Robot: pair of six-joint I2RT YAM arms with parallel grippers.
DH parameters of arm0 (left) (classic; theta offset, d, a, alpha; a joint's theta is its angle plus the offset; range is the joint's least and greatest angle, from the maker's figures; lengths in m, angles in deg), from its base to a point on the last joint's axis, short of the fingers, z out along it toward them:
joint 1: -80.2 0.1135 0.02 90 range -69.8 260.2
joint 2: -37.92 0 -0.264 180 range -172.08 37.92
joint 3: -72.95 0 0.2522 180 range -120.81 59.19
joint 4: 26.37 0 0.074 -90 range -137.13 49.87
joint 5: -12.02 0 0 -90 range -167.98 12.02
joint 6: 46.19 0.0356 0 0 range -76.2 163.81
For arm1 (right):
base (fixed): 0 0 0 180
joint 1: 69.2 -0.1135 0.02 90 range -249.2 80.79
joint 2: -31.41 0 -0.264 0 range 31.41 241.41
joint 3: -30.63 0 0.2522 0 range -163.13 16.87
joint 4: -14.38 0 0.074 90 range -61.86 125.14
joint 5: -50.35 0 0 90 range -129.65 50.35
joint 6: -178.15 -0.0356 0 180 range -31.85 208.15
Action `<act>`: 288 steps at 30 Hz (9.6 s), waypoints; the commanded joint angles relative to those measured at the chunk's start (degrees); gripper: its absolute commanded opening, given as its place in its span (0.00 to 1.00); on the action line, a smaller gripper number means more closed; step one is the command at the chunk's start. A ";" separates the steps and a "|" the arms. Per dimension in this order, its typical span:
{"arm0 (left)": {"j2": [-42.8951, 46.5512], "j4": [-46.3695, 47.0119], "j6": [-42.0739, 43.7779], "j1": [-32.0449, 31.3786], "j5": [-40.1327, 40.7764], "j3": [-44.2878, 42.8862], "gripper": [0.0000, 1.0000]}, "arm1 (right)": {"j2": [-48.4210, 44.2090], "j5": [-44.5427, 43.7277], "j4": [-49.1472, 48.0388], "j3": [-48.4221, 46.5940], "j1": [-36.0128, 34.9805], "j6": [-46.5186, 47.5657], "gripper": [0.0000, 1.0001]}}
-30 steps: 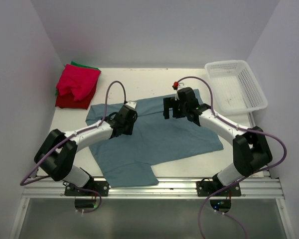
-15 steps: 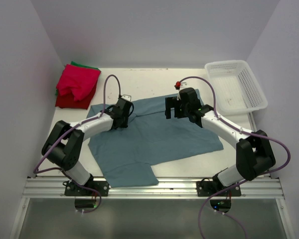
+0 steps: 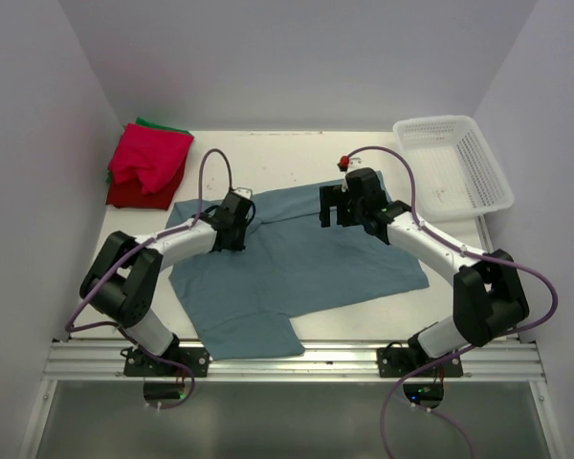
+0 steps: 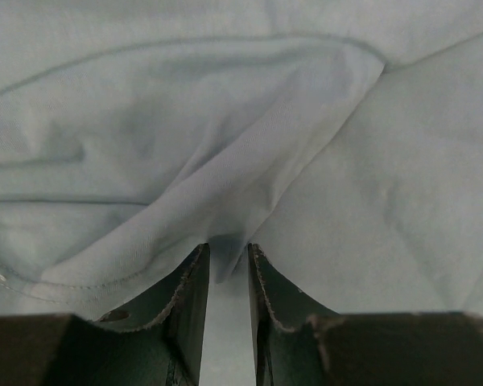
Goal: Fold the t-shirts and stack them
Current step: Fold the tshirt
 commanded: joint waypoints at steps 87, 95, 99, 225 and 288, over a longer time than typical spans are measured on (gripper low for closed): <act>4.38 9.65 -13.95 7.30 2.18 4.74 0.00 | 1.86 -11.33 7.11 -4.87 9.40 -3.79 0.00; -1.33 11.93 -15.62 11.43 2.19 5.45 0.00 | -2.28 -11.68 6.58 -1.53 9.49 -4.05 0.00; -8.17 12.11 -15.80 13.02 0.51 1.15 0.00 | -3.60 -11.95 6.59 -0.83 9.40 -4.06 0.00; 40.76 -31.92 -42.69 -24.16 9.83 3.69 0.00 | -37.71 -28.21 29.45 35.47 9.57 -56.44 0.57; 21.17 -2.23 -13.88 -5.63 17.74 -0.61 0.00 | -17.15 -38.40 15.29 9.81 12.38 -30.17 0.00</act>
